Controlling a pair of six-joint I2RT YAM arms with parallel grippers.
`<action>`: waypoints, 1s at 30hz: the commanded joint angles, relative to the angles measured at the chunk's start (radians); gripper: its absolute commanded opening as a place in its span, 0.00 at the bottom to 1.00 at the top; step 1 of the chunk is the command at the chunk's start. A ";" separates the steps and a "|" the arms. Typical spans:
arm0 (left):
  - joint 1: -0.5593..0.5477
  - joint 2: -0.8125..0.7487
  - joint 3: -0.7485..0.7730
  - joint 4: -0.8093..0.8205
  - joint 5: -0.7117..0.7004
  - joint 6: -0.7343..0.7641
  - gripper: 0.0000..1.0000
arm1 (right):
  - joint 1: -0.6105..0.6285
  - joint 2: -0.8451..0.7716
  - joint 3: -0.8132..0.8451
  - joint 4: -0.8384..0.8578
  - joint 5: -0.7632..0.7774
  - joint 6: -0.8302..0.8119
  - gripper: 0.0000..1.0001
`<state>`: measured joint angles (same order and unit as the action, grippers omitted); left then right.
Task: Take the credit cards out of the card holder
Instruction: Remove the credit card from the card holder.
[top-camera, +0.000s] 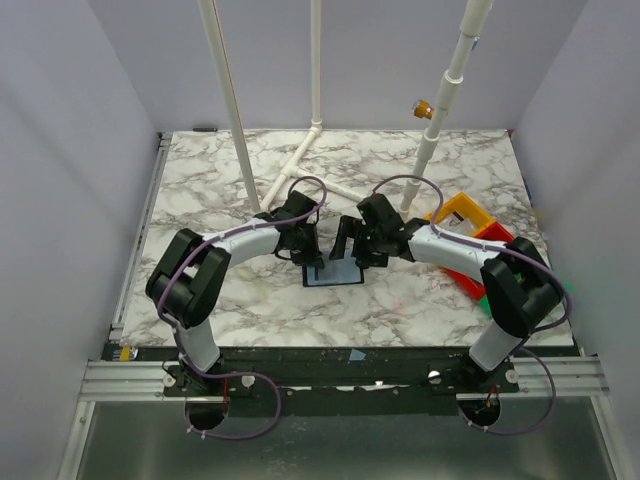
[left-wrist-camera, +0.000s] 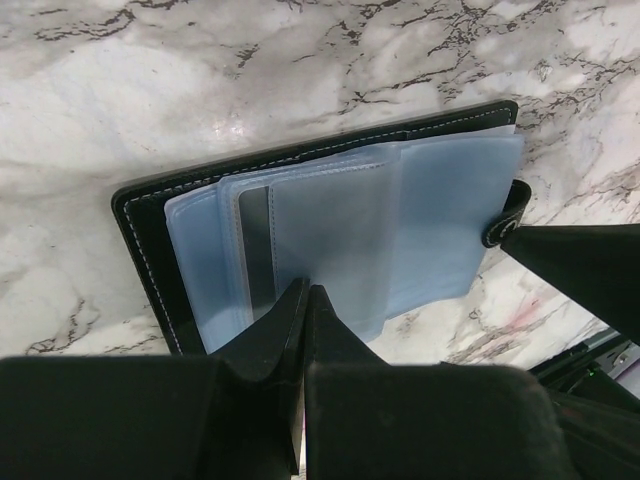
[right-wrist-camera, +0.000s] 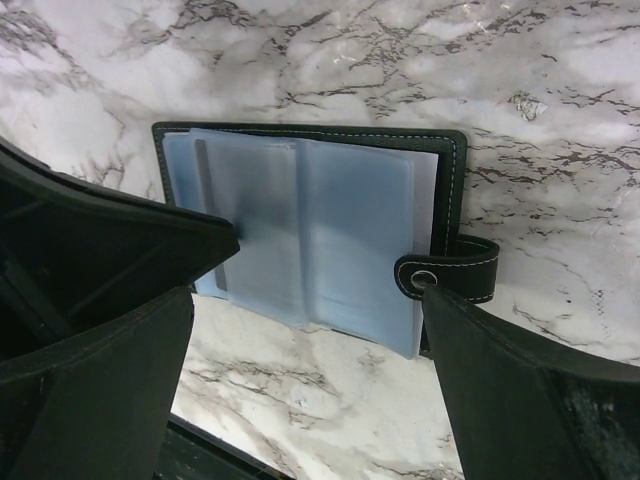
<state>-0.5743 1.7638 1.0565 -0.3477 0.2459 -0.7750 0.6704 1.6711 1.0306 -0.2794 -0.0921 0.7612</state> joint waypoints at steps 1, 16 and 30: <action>-0.010 0.025 0.025 0.003 0.018 -0.013 0.00 | 0.009 0.030 -0.018 0.023 0.014 0.009 1.00; -0.025 0.055 0.060 0.007 0.038 -0.024 0.00 | 0.068 -0.005 0.055 -0.050 0.167 -0.019 0.71; -0.031 0.062 0.072 0.007 0.046 -0.026 0.00 | 0.134 0.050 0.042 -0.038 0.198 -0.008 0.47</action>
<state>-0.5980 1.8099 1.1053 -0.3397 0.2749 -0.7952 0.7929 1.6932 1.0775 -0.3157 0.0677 0.7578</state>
